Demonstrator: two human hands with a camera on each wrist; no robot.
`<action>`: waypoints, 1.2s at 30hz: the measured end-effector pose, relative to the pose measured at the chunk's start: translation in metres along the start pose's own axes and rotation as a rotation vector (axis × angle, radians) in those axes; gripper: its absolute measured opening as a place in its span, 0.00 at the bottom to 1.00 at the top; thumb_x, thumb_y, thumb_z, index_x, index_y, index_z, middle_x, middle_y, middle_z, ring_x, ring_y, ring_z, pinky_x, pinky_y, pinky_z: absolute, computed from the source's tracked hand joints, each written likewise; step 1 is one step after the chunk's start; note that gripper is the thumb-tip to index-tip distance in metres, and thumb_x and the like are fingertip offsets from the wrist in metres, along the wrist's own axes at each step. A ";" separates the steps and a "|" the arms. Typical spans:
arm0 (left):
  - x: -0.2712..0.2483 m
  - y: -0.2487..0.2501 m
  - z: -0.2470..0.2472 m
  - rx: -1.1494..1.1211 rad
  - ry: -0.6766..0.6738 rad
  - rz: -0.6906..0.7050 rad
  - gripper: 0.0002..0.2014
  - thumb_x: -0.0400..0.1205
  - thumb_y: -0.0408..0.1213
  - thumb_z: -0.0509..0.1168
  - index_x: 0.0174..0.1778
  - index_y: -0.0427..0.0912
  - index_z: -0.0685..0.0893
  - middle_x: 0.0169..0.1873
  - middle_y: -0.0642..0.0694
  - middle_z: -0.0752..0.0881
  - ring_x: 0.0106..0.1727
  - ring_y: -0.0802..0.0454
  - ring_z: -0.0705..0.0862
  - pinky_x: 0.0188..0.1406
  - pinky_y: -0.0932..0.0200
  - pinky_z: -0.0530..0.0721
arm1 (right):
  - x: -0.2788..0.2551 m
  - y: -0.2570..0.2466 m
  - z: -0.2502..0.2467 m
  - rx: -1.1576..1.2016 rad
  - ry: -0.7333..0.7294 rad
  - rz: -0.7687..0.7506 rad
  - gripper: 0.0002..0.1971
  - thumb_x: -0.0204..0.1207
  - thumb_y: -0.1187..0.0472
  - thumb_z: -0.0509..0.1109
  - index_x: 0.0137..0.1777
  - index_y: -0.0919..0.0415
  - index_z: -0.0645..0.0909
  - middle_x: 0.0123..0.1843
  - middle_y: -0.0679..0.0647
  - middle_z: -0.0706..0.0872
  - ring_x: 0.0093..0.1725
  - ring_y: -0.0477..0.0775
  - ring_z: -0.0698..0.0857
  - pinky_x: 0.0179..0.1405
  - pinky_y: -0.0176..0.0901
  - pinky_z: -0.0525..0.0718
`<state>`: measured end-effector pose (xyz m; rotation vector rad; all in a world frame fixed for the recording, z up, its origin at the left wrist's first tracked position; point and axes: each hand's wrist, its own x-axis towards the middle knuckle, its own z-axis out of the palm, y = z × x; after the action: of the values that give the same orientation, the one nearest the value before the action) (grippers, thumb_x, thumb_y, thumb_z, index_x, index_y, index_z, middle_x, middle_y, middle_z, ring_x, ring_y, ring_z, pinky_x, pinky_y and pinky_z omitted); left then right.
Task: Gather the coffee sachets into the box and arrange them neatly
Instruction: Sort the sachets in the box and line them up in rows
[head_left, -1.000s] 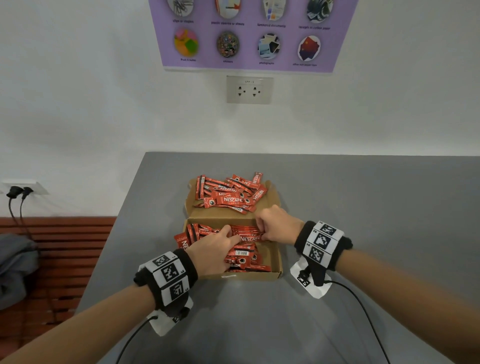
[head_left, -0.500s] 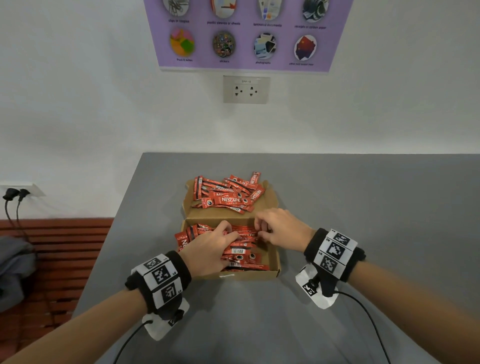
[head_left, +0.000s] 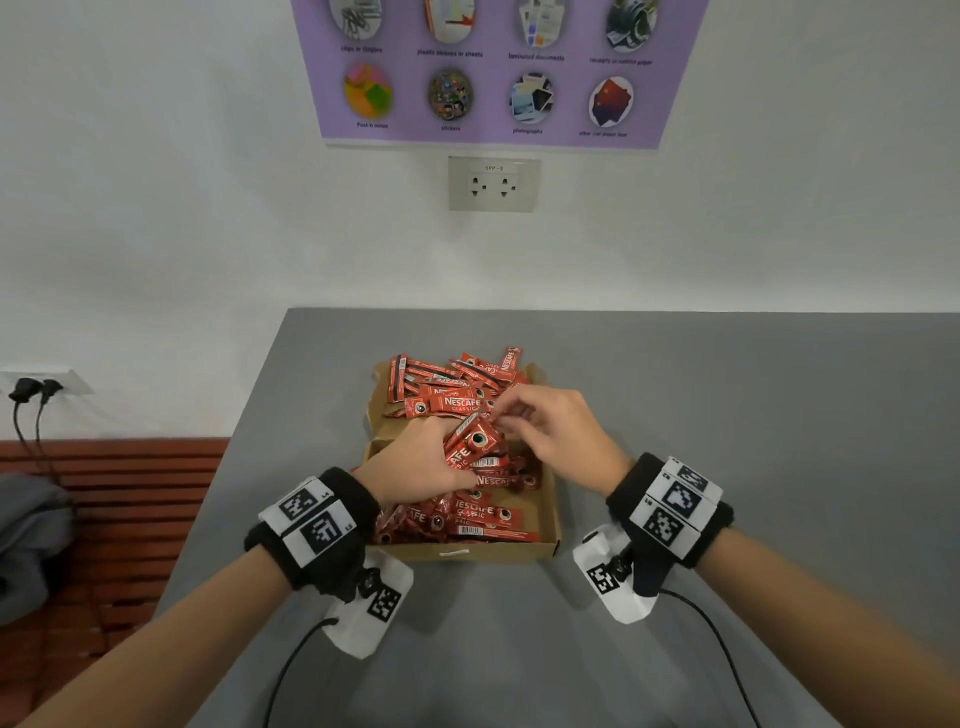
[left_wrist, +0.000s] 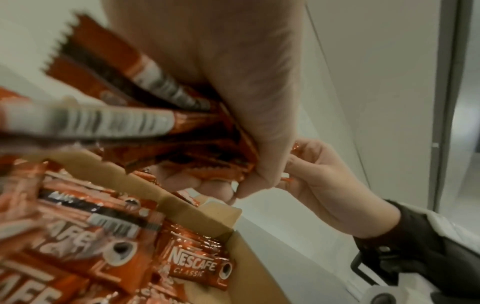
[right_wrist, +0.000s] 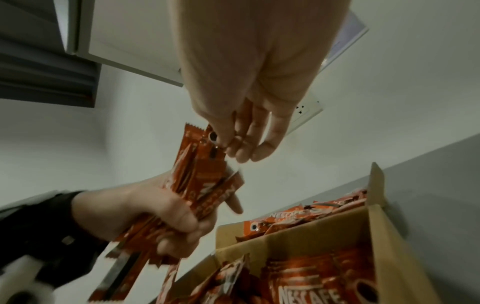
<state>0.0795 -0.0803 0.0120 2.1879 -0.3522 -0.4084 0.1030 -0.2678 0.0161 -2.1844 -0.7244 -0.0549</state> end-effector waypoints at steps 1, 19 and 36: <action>0.000 -0.002 -0.001 -0.029 -0.009 -0.012 0.13 0.74 0.29 0.71 0.52 0.44 0.80 0.44 0.53 0.87 0.42 0.61 0.86 0.43 0.70 0.83 | 0.001 0.002 -0.004 0.009 0.022 0.019 0.07 0.77 0.68 0.68 0.52 0.63 0.85 0.46 0.49 0.87 0.39 0.32 0.83 0.43 0.20 0.77; 0.008 -0.009 -0.012 -0.643 0.284 -0.221 0.12 0.78 0.36 0.70 0.53 0.35 0.79 0.35 0.45 0.86 0.24 0.56 0.82 0.27 0.64 0.83 | -0.017 0.024 -0.004 -0.086 0.093 -0.233 0.11 0.70 0.75 0.70 0.50 0.67 0.87 0.47 0.57 0.90 0.51 0.45 0.84 0.57 0.22 0.78; 0.005 -0.011 -0.003 -0.781 0.377 -0.162 0.08 0.77 0.38 0.69 0.45 0.36 0.82 0.31 0.44 0.85 0.30 0.50 0.82 0.37 0.56 0.85 | -0.008 0.022 0.011 -0.186 0.316 -0.273 0.12 0.73 0.70 0.67 0.53 0.64 0.88 0.49 0.57 0.88 0.52 0.43 0.80 0.60 0.23 0.75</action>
<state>0.0862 -0.0735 0.0039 1.4764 0.1789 -0.1649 0.1057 -0.2748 -0.0088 -2.1647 -0.8543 -0.6148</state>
